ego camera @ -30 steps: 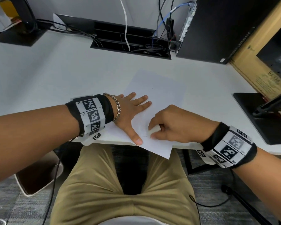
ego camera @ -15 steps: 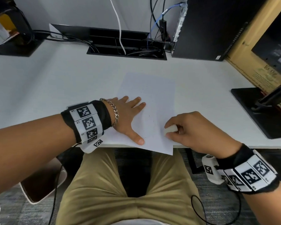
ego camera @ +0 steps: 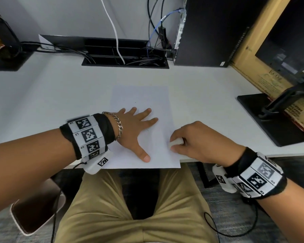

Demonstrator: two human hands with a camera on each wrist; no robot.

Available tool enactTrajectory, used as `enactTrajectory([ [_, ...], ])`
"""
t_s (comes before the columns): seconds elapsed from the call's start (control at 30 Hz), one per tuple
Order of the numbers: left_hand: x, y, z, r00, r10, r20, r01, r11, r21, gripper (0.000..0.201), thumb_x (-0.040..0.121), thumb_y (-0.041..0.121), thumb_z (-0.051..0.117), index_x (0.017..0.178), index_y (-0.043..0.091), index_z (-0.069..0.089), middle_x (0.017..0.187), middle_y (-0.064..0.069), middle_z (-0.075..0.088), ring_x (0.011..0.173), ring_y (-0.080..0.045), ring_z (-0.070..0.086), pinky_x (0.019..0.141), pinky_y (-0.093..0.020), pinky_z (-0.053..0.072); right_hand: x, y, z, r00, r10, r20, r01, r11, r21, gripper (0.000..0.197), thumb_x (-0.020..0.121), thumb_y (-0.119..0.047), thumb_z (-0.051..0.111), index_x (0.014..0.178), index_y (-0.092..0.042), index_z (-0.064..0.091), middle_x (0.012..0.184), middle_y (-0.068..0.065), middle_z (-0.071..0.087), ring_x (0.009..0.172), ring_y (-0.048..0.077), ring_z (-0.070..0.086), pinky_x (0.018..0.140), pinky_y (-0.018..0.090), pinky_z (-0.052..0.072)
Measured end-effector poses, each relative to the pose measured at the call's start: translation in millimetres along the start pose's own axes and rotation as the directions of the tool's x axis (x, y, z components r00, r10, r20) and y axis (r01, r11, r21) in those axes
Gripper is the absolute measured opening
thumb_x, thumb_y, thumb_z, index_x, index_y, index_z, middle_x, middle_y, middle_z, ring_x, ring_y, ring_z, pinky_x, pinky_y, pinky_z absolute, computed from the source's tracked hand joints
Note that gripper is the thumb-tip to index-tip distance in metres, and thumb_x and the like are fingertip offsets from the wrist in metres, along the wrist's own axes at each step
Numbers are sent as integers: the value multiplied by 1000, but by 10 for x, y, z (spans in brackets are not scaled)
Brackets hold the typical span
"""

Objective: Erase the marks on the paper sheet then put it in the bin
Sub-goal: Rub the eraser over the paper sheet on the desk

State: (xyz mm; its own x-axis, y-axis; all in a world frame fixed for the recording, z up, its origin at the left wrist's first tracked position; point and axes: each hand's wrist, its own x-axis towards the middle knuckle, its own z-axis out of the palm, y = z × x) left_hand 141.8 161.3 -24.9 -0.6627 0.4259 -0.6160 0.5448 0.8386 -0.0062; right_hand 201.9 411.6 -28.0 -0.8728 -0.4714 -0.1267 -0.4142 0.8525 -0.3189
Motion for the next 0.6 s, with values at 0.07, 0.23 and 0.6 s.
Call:
enactTrajectory([
  [0.07, 4, -11, 7, 1000, 3, -1, -3, 1000, -9, 138, 61, 100, 60, 157, 50, -27, 166, 14, -35, 160, -31, -18, 127, -60, -5, 1, -3, -2, 1000, 6, -8, -6, 1000, 3, 28, 93, -47, 63, 116, -34, 72, 87, -15, 67, 79, 1, 57, 77, 21, 48],
  [0.23, 15, -15, 27, 1000, -11, -1, 11, 1000, -1, 138, 59, 102, 58, 155, 52, -28, 167, 14, -34, 160, -31, -16, 127, -60, -5, 173, -123, -36, 1000, 3, -15, -4, 1000, -22, 33, 95, -47, 63, 124, -33, 70, 105, -9, 72, 90, 5, 58, 85, 27, 50],
  [0.6, 40, -14, 53, 1000, -21, 1, 21, 1000, -11, 139, 57, 103, 58, 154, 53, -30, 166, 15, -36, 159, -36, -17, 126, -64, -3, 358, -287, 6, 987, -110, 115, 122, 988, -98, 34, 101, -38, 58, 130, -24, 67, 106, 0, 67, 98, 18, 61, 85, 36, 52],
])
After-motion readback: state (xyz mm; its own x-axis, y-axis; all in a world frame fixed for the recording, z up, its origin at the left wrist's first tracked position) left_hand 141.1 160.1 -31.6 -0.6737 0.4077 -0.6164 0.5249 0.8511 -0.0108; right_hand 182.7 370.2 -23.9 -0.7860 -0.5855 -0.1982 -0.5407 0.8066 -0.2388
